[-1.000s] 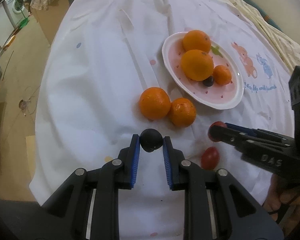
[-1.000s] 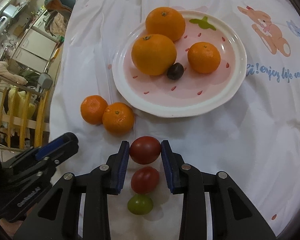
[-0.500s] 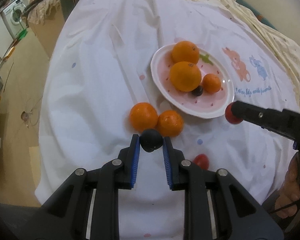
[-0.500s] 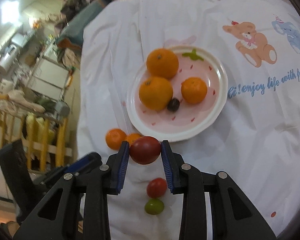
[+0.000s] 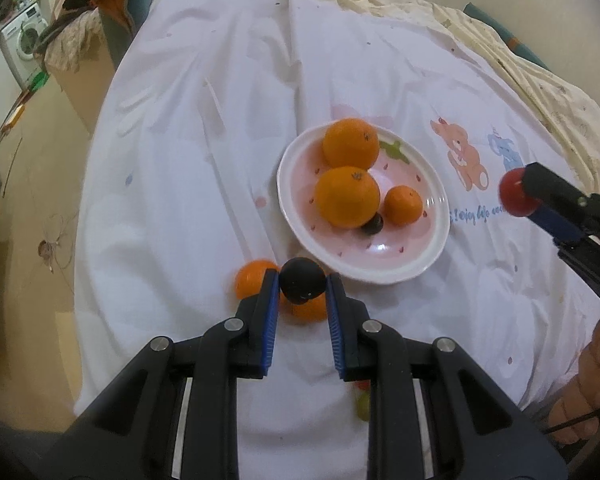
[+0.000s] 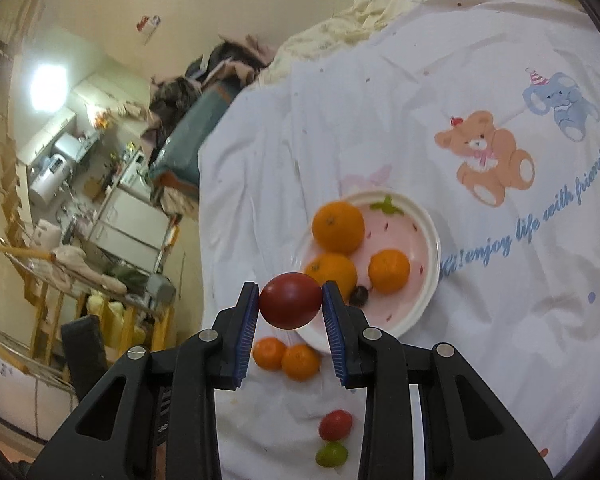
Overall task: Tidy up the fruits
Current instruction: 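Carry the plum and tomato over the plate and release both from both tools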
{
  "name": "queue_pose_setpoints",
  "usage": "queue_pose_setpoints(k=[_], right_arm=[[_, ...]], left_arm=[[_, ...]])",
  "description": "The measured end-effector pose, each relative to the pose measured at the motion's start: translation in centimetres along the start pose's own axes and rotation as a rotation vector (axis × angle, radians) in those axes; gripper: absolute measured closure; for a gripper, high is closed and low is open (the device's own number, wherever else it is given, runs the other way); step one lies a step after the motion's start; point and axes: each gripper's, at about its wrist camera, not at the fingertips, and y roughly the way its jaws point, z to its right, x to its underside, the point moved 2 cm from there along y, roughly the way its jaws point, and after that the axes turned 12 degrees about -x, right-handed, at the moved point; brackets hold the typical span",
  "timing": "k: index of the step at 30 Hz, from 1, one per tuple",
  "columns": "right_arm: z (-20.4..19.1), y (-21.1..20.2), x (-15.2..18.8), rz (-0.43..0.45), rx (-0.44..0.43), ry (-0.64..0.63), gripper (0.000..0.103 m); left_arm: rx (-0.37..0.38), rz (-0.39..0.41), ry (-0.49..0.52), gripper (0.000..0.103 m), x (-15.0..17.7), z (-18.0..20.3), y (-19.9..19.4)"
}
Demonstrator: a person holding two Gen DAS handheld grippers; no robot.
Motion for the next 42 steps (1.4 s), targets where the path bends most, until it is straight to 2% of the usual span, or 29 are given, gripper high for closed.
queue_pose_setpoints(k=[8, 15, 22, 26, 28, 33, 38, 42], right_arm=[[2.1, -0.2, -3.2, 0.045, 0.029, 0.03, 0.069], [4.2, 1.1, -4.7, 0.028, 0.064, 0.054, 0.069], [6.4, 3.7, -6.0, -0.03, 0.115, 0.051, 0.069], [7.4, 5.3, -6.3, -0.076, 0.143, 0.038, 0.069], [8.1, 5.8, -6.1, -0.093, 0.15, 0.05, 0.069], [10.0, 6.7, -5.5, -0.12, 0.164, 0.101, 0.069], [10.8, 6.9, -5.1, -0.142, 0.182, 0.101, 0.068], [11.6, 7.0, -4.9, -0.148, 0.19, 0.114, 0.068]], left_arm=[[-0.031, 0.039, 0.02, 0.084, -3.4, -0.2, 0.3], [-0.03, 0.062, 0.041, 0.084, -6.6, 0.1, 1.7], [0.016, 0.026, 0.039, 0.084, -8.8, 1.0, 5.1], [-0.01, 0.019, 0.035, 0.084, -9.5, 1.4, 6.8], [0.003, 0.008, 0.037, 0.084, -9.7, 1.7, 7.6], [0.009, -0.008, 0.041, 0.083, -10.5, 2.6, 9.2], [0.006, -0.059, 0.032, 0.083, -10.4, 2.7, 11.0], [0.001, -0.065, 0.039, 0.083, -10.5, 2.9, 11.6]])
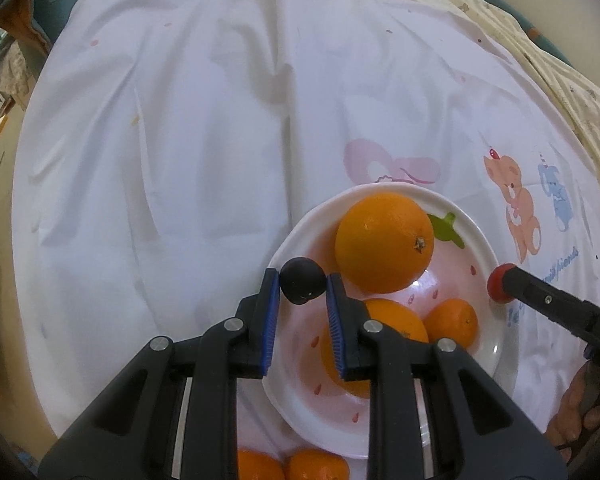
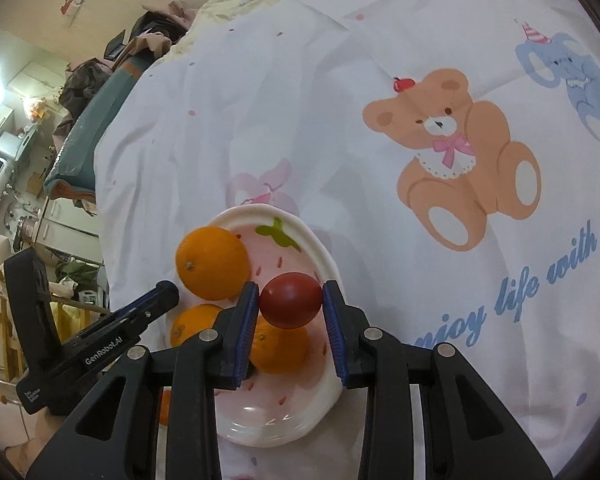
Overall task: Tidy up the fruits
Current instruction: 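Carry the plum and tomato over the plate and release both from both tools, then withdraw both open tools from the plate toward the loose fruit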
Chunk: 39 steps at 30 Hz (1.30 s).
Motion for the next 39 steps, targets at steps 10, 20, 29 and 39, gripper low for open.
queue_pose_setpoints(k=[10, 20, 29, 39], right_arm=[[0.2, 0.5, 0.1, -0.007, -0.011, -0.022, 0.068], [-0.1, 0.4, 0.0, 0.006, -0.019, -0.043, 0.055], [-1.9, 0.0, -0.3, 0.02, 0.008, -0.099, 0.024], [-3.3, -1.4, -0.3, 0.049, 0.04, -0.113, 0.019]], left_arm=[[0.015, -0.023, -0.026, 0.083, -0.4, -0.1, 0.6], [-0.017, -0.017, -0.041, 0.037, -0.7, -0.6, 0.2], [-0.025, -0.029, -0.082, 0.031, -0.7, -1.8, 0.0], [-0.035, 0.007, -0.109, 0.031, -1.3, -3.4, -2.0]])
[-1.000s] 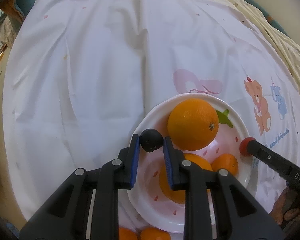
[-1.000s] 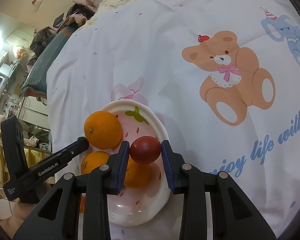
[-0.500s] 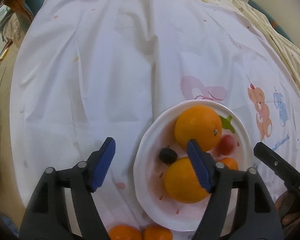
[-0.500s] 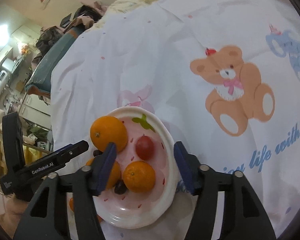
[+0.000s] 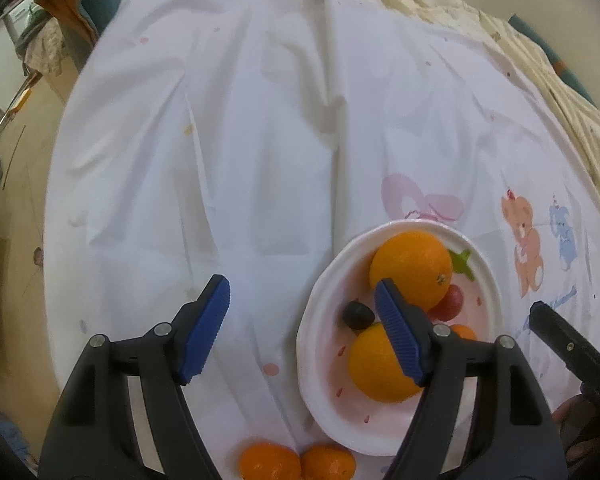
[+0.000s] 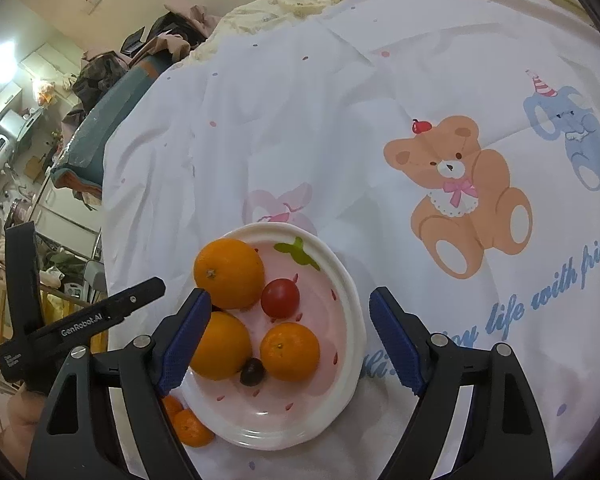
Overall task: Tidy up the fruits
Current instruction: 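Withdraw both open tools from the plate toward the loose fruit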
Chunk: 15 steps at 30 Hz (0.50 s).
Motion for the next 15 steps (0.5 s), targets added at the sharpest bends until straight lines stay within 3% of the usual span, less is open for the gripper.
queue_pose_setpoints(k=[9, 15], right_arm=[[-2.0, -1.5, -0.2, 0.027, 0.003, -0.024, 0.019], [-2.8, -2.6, 0.1, 0.03, 0.028, -0.038, 0.019]], left_arm=[[0.03, 0.0, -0.053, 0.031, 0.8, -1.4, -1.7], [0.034, 0.0, -0.026, 0.031, 2.3, -1.8, -2.9]])
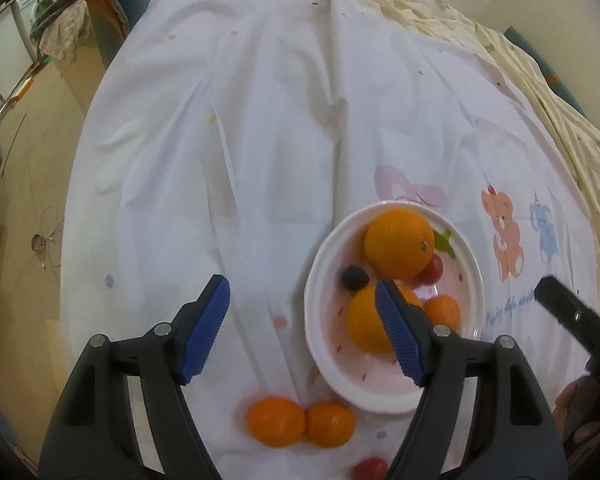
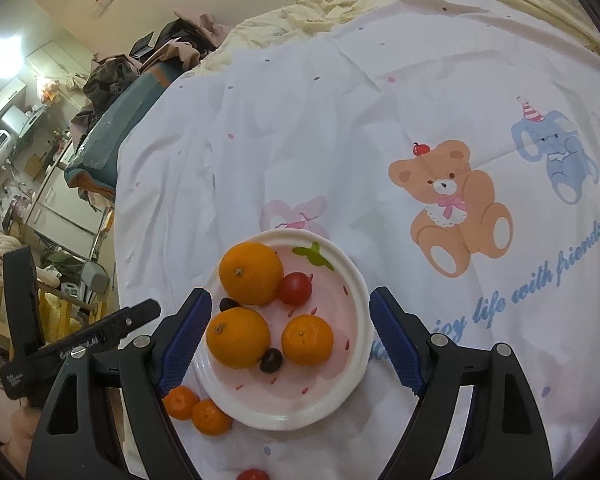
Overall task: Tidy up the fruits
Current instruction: 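Withdraw both open tools from the plate toward the loose fruit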
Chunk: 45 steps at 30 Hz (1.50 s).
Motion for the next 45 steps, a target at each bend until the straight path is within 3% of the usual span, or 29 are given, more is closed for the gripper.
queue_pose_setpoints(k=[8, 20, 32, 41, 45], right_arm=[[-0.4, -2.0, 1.1, 0.011, 0.022, 0.019, 0.019], [-1.1, -3.3, 5.6, -0.063, 0.02, 0.051, 0.019], [-0.8, -3.4, 11.2, -0.132, 0.012, 0.144, 0.019], [0.2, -2.5, 11.4, -0.136, 0.026, 0.179, 0.019], [0.5, -1.9, 11.5, -0.146, 0.033, 0.184, 0.019]], left_arm=[[-0.032, -0.047, -0.013, 0.031, 2.6, -1.5, -0.3], [-0.031, -0.131, -0.049, 0.031, 7.4, -3.0, -0.3], [-0.014, -0.097, -0.058, 0.031, 7.8, -3.5, -0.9], [-0.001, -0.116, -0.117, 0.032, 7.6, -4.3, 0.4], [0.026, -0.153, -0.113, 0.038, 8.1, -3.5, 1.1]])
